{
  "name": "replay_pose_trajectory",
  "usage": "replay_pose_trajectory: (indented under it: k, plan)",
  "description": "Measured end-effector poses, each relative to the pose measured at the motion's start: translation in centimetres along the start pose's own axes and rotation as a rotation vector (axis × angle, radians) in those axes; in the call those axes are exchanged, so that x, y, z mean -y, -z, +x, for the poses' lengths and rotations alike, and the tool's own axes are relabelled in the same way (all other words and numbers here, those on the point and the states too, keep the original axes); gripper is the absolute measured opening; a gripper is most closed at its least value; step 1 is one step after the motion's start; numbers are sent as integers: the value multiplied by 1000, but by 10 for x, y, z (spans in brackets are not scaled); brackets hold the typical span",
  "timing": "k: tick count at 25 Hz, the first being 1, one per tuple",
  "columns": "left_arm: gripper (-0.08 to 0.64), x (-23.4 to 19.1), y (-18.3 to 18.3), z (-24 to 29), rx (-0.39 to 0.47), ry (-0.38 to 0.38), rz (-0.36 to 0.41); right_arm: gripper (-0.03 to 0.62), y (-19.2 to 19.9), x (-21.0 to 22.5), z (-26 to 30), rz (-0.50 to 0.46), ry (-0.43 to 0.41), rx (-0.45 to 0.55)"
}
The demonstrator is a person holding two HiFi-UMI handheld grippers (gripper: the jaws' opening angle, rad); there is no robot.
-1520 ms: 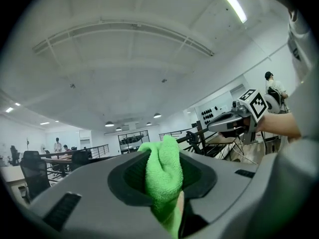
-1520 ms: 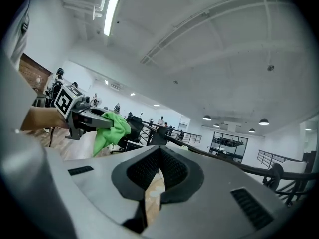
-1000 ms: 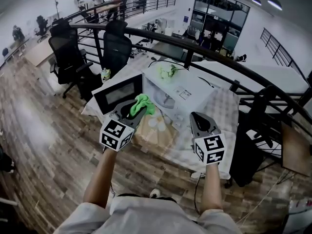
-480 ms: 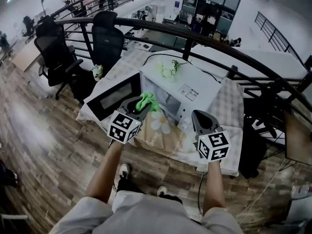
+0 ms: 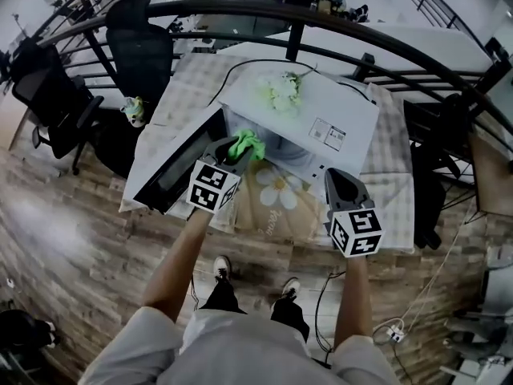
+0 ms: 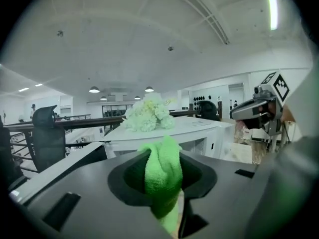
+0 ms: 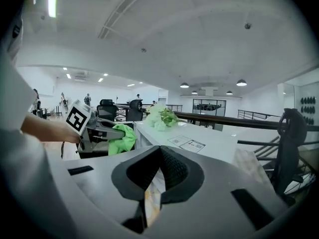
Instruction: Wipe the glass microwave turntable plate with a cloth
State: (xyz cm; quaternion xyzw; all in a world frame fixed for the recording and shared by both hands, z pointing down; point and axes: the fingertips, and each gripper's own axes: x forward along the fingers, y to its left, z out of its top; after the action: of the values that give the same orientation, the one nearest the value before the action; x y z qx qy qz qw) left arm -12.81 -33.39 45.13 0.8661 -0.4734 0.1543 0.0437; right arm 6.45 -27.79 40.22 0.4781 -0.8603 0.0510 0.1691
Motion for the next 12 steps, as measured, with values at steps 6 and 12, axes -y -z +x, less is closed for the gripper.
replay_pose_trajectory:
  k: [6, 12]
  plan:
    - [129, -21, 39, 53, -52, 36, 10, 12, 16, -2, 20, 53, 13, 4]
    - [129, -33, 75, 105, -91, 59, 4, 12, 36, -2, 35, 70, 17, -40]
